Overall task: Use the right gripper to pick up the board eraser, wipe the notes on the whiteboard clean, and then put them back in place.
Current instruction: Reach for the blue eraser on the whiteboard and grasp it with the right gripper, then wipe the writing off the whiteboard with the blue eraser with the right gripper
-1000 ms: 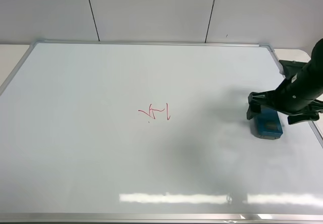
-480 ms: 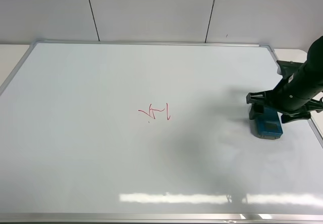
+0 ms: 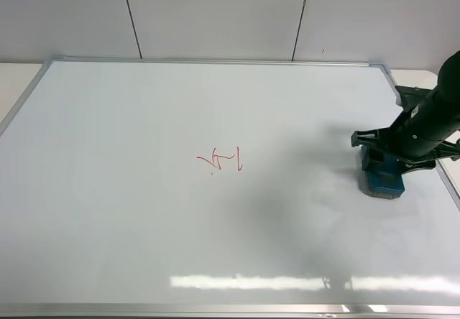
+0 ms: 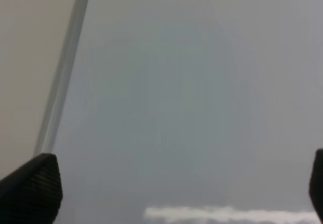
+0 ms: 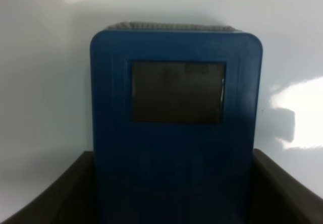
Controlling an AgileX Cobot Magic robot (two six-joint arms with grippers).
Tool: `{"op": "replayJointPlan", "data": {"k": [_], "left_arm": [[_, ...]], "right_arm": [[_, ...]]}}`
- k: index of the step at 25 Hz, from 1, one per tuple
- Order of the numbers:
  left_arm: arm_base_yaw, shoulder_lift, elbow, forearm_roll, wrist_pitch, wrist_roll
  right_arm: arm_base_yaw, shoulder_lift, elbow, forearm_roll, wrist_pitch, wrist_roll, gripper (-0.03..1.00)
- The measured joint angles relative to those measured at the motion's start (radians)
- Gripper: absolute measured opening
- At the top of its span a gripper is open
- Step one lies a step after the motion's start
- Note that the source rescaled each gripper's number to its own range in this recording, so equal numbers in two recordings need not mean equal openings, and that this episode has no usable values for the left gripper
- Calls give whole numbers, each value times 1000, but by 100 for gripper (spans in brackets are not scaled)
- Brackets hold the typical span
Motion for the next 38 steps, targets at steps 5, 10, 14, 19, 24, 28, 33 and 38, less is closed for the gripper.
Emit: {"op": "replayJointPlan", "data": {"k": [5, 10, 14, 19, 24, 28, 33, 38], "left_arm": [[0, 0, 0, 0, 0, 0], [0, 0, 0, 0, 0, 0], [0, 0, 0, 0, 0, 0], [0, 0, 0, 0, 0, 0], [0, 0, 0, 0, 0, 0], [0, 0, 0, 0, 0, 0], [0, 0, 0, 0, 0, 0], [0, 0, 0, 0, 0, 0]], "right_arm": [[36, -35, -64, 0, 118, -2, 4], [131, -50, -149, 0, 247, -42, 4], [218, -50, -224, 0, 304, -88, 4], [314, -26, -337, 0, 375, -123, 4], [406, 69, -481, 0, 443, -152, 4], [474, 160, -601, 0, 474, -165, 4], [542, 289, -747, 0, 524, -183, 4], [592, 405, -869, 0, 537, -211, 4]]}}
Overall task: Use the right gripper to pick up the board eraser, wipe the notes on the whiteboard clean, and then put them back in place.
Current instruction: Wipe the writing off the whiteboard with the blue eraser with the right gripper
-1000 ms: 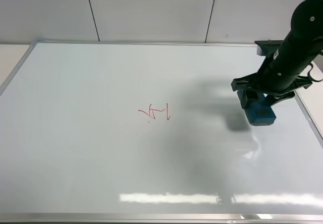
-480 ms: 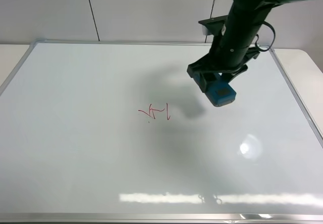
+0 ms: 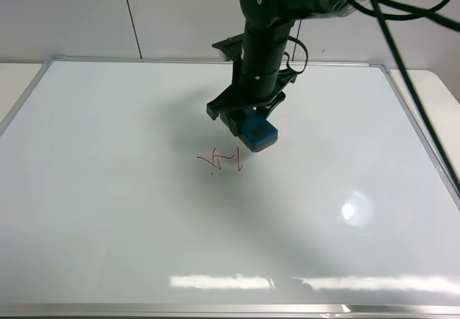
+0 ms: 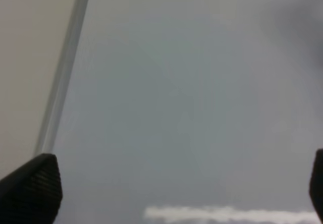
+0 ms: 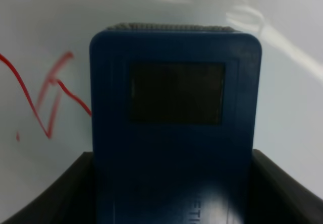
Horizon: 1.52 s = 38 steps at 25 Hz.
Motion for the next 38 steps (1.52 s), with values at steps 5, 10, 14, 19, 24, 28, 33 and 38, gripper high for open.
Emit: {"op": "replayJointPlan", "data": {"k": [5, 10, 14, 19, 24, 28, 33, 38], "left_arm": [[0, 0, 0, 0, 0, 0], [0, 0, 0, 0, 0, 0], [0, 0, 0, 0, 0, 0], [0, 0, 0, 0, 0, 0], [0, 0, 0, 0, 0, 0], [0, 0, 0, 0, 0, 0], [0, 0, 0, 0, 0, 0], [0, 0, 0, 0, 0, 0]], "right_arm": [[22, 58, -16, -1, -9, -47, 4], [24, 63, -16, -4, -21, -86, 4], [14, 62, 24, -13, -82, -118, 4], [-5, 66, 77, -18, -145, -132, 4], [-6, 79, 78, 1, -162, -167, 4], [14, 87, 72, 11, -178, -203, 4], [71, 92, 72, 54, -213, -231, 4], [161, 97, 70, 71, -216, -263, 4]]}}
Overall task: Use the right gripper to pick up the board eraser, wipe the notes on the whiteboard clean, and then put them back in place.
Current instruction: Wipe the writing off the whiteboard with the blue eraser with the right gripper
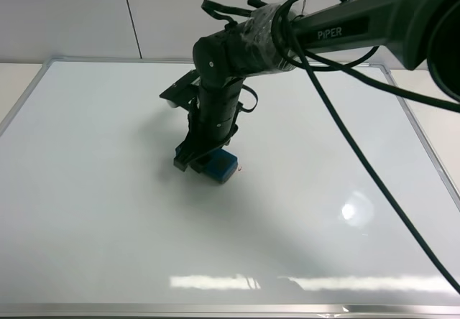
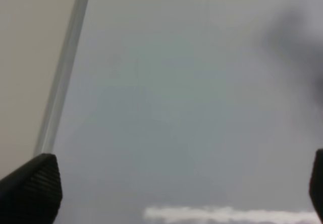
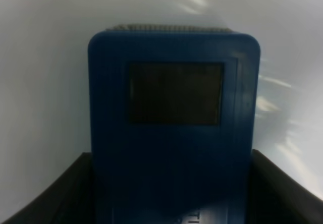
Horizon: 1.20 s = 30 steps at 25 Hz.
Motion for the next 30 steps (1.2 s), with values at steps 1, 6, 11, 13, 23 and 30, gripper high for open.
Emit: {"op": "replayJointPlan", "data": {"k": [1, 6, 11, 13, 23, 30], "left_arm": [[0, 0, 0, 0, 0, 0], [0, 0, 0, 0, 0, 0], [0, 0, 0, 0, 0, 0], [0, 0, 0, 0, 0, 0], [0, 0, 0, 0, 0, 0], [0, 0, 0, 0, 0, 0]], "right_arm": [[17, 0, 0, 7, 1, -10, 4], [97, 1, 0, 23, 22, -46, 4], [118, 1, 0, 33, 42, -49, 4], [118, 1, -1, 38, 60, -39, 4], [-15, -80, 151, 15, 84, 208, 4], [-218, -219, 394, 12, -40, 273, 4]]}}
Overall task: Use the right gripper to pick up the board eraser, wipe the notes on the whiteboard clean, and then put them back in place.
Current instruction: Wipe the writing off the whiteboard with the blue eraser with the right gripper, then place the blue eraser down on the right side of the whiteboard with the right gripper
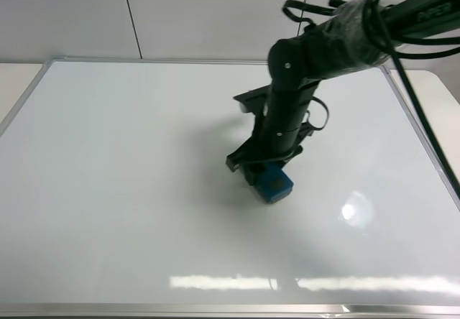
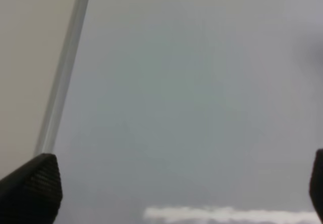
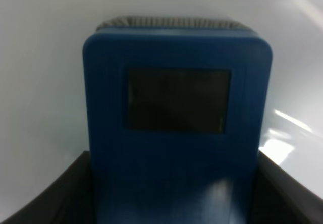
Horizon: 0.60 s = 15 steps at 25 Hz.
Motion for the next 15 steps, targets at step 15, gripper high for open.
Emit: {"op": "replayJointPlan", "data": {"k": [15], "left_arm": [[0, 0, 0, 0, 0, 0]], "right_arm": [[-175, -218, 127, -80, -14, 240, 4]]}}
